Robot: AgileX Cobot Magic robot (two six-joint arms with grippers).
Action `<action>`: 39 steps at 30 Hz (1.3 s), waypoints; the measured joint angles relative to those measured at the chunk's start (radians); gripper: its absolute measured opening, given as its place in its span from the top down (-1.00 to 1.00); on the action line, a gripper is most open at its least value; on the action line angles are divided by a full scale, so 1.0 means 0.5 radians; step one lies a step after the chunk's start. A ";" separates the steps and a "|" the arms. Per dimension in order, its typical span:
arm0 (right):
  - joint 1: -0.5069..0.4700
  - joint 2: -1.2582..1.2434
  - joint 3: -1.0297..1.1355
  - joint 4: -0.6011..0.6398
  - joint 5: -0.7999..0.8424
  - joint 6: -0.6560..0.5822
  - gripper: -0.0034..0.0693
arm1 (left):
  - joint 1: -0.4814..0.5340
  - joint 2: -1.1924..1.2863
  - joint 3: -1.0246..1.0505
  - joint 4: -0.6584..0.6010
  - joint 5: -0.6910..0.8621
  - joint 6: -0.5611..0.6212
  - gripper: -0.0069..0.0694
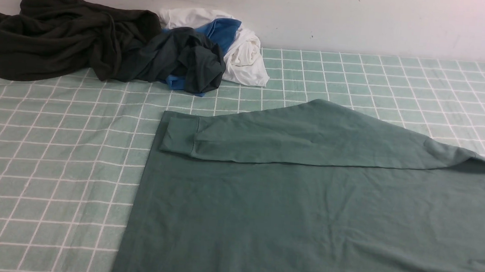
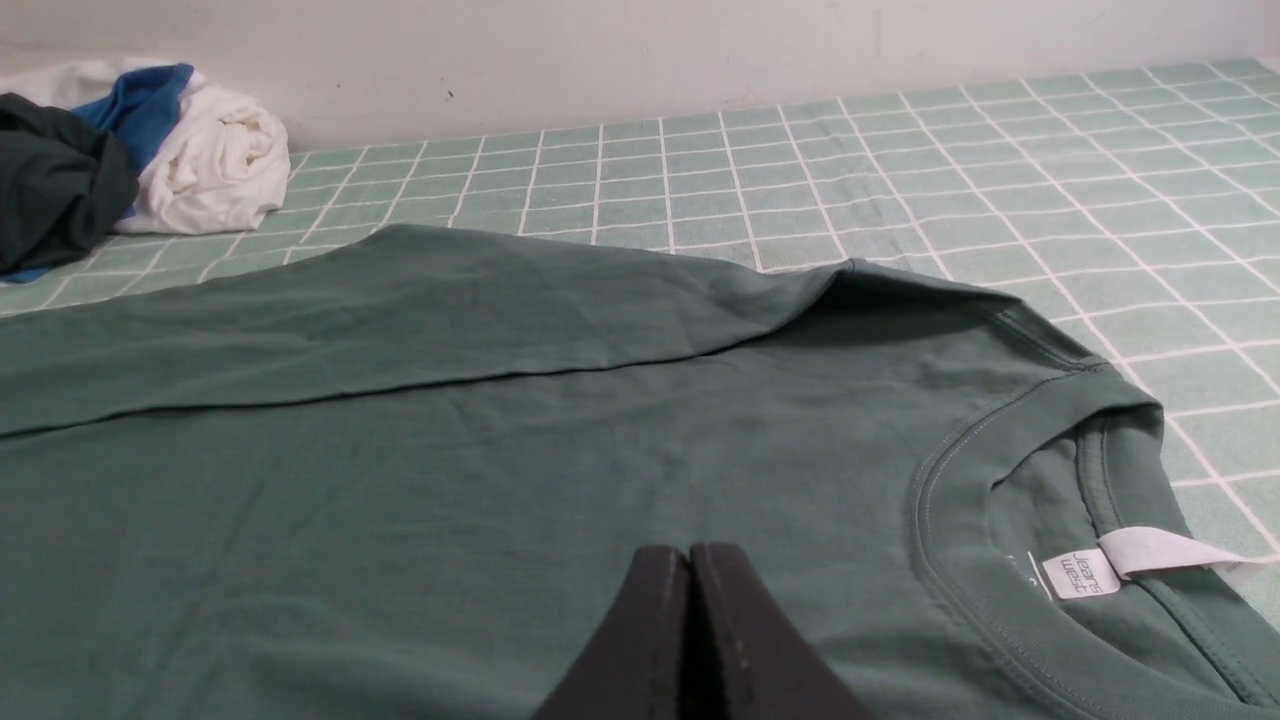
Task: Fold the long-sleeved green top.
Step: Use the left arm to clamp the cuff closest to it
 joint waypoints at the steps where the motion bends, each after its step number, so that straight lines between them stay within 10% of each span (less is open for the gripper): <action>1: 0.000 0.000 0.000 0.000 0.000 0.000 0.94 | 0.000 0.000 0.000 0.000 0.000 0.000 0.83; 31: 0.000 0.000 0.000 0.000 0.000 0.002 0.94 | 0.000 0.000 0.000 0.081 -0.002 -0.012 0.83; 39: 0.000 0.000 0.000 0.034 0.000 0.025 0.94 | 0.000 0.000 0.009 -0.218 -0.071 -0.125 0.83</action>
